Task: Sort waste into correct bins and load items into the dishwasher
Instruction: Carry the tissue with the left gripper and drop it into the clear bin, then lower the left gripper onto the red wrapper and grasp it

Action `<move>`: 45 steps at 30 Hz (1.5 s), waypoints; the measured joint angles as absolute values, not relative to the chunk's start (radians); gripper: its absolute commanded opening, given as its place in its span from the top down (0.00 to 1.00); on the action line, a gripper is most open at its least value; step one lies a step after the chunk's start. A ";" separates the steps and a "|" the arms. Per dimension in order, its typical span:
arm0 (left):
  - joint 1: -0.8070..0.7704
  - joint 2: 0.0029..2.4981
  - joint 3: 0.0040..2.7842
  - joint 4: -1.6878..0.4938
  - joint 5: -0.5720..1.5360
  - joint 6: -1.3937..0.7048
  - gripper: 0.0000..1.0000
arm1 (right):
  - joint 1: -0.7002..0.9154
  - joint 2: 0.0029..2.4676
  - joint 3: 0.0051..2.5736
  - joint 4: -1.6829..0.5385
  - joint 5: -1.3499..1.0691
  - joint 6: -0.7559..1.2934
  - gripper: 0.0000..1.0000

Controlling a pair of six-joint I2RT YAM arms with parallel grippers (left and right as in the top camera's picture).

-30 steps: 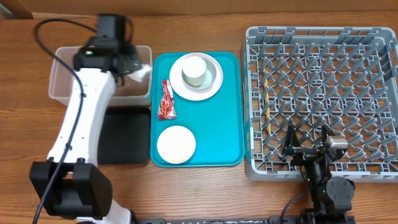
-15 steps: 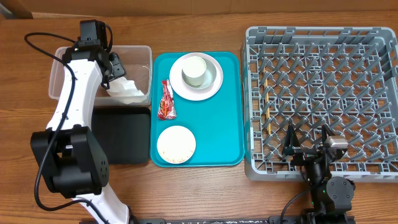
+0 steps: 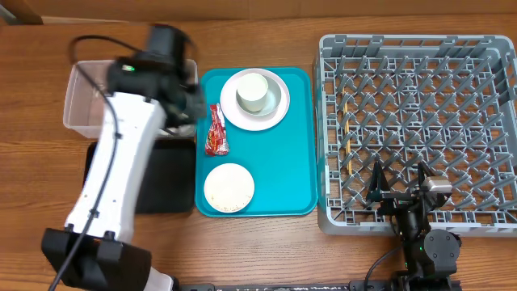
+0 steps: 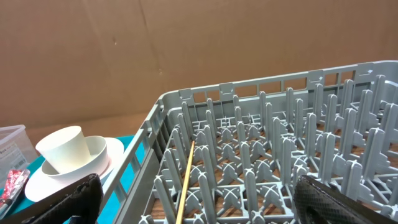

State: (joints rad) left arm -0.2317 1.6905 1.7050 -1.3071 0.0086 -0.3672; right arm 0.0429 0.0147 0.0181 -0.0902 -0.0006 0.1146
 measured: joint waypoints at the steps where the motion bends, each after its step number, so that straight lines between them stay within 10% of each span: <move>1: -0.267 1.691 1.696 -1.305 0.008 -0.368 0.95 | 0.043 0.015 0.018 -0.090 -0.001 0.115 0.00; 5: -0.360 1.691 1.610 -1.262 -0.023 -0.389 0.65 | 0.043 0.015 0.018 -0.090 -0.001 0.115 0.00; 18: -0.418 1.701 1.273 -0.887 -0.165 -0.436 0.63 | 0.043 0.015 0.018 -0.091 -0.001 0.115 0.00; 26: -0.418 1.720 1.135 -0.699 -0.196 -0.438 0.38 | 0.043 0.015 0.018 -0.091 -0.001 0.115 0.00; 45: -0.419 1.721 1.060 -0.548 -0.236 -0.439 0.51 | 0.043 0.015 0.018 -0.090 -0.001 0.115 0.00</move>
